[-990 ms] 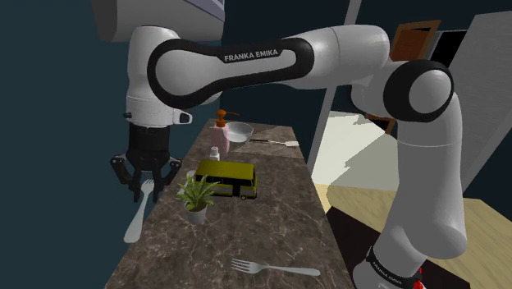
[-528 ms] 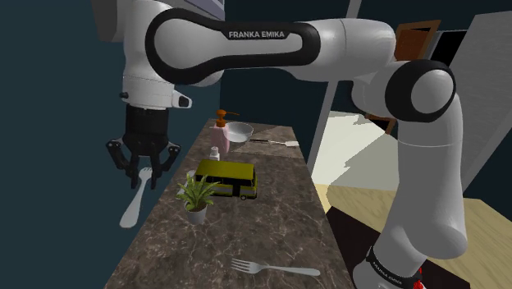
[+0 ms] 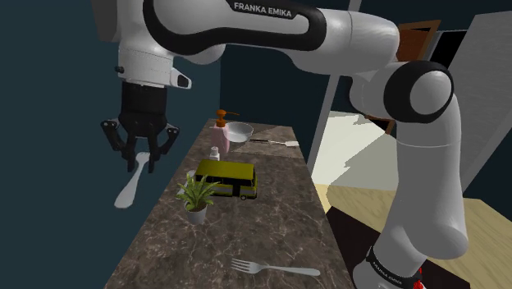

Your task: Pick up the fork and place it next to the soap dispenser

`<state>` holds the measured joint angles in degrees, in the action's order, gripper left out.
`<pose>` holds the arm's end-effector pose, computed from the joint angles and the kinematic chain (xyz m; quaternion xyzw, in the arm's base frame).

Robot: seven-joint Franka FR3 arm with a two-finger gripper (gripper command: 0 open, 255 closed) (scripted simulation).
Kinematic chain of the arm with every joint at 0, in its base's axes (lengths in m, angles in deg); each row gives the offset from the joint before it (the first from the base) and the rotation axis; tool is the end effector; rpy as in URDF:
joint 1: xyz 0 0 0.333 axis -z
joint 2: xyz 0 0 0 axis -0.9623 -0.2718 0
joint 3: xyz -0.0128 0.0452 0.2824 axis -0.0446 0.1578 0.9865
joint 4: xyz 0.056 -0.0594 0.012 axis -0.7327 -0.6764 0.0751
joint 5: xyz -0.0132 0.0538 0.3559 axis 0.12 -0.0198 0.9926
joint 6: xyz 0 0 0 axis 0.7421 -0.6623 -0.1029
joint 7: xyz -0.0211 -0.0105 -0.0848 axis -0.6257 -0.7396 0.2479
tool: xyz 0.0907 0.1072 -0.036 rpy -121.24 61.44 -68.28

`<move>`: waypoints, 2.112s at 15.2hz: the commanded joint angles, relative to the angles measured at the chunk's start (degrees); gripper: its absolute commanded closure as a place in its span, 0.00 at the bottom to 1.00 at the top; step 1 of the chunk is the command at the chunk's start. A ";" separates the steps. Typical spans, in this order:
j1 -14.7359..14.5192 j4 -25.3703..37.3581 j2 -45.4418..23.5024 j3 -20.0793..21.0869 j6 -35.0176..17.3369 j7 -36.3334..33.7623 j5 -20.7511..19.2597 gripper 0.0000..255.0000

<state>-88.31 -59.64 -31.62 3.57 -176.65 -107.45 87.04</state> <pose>0.4756 0.4076 0.5015 -0.9481 0.2908 0.0865 0.0955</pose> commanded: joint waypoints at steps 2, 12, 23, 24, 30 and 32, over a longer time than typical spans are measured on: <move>-0.59 3.39 -0.82 0.01 2.56 -0.59 -0.45 1.00; 7.63 -0.75 4.23 -1.82 4.91 8.34 3.05 1.00; 17.81 -2.01 6.33 -6.31 8.62 22.17 5.25 1.00; 18.59 -1.59 6.11 -6.73 9.11 23.32 5.24 1.00; 22.86 3.01 3.32 -9.20 12.56 29.83 4.61 1.00; 24.11 5.44 1.79 -9.97 13.98 31.84 4.21 1.00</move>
<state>-65.00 -55.10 -29.48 -5.99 -163.50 -76.79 91.29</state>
